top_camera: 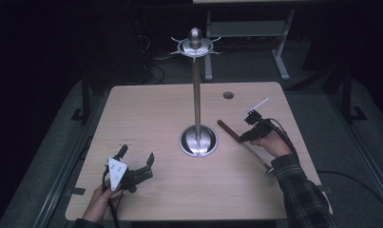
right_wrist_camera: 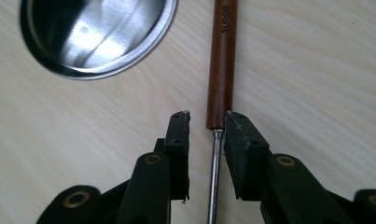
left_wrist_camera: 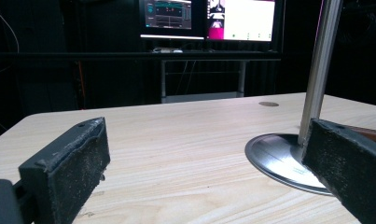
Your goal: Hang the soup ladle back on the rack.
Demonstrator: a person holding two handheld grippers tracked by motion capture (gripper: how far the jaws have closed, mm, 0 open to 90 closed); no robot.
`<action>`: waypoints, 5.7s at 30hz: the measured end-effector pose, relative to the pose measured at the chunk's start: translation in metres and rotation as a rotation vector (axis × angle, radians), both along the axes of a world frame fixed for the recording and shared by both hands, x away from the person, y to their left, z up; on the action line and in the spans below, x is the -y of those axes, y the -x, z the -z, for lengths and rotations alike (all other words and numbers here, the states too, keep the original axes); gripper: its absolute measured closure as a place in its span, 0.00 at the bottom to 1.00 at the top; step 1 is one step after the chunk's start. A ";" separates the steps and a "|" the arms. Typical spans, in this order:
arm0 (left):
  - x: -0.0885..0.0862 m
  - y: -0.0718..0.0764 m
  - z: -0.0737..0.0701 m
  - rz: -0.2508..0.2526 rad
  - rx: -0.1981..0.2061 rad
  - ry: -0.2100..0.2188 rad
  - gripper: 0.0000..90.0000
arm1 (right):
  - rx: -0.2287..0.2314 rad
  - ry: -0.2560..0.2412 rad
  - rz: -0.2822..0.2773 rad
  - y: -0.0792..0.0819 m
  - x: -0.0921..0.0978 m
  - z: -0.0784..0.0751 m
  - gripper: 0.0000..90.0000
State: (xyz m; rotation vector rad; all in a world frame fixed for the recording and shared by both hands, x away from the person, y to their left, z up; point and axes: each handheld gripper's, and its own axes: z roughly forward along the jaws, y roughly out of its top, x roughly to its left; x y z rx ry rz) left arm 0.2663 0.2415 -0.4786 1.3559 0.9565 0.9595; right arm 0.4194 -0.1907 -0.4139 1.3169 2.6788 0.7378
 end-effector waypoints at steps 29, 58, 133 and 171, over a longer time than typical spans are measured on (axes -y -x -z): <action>0.000 0.000 0.000 0.001 0.000 0.000 0.00 | -0.049 0.121 -0.020 -0.031 -0.026 0.029 0.78; 0.000 0.000 0.000 0.001 0.001 0.001 0.00 | 0.016 0.070 0.015 -0.022 -0.017 0.017 0.81; 0.001 -0.001 0.000 0.000 0.002 0.002 0.00 | 0.613 -0.479 -0.076 0.064 -0.007 -0.161 0.82; 0.001 -0.001 0.000 0.005 0.003 0.002 0.00 | 0.622 -0.497 -0.167 0.051 -0.036 -0.188 0.81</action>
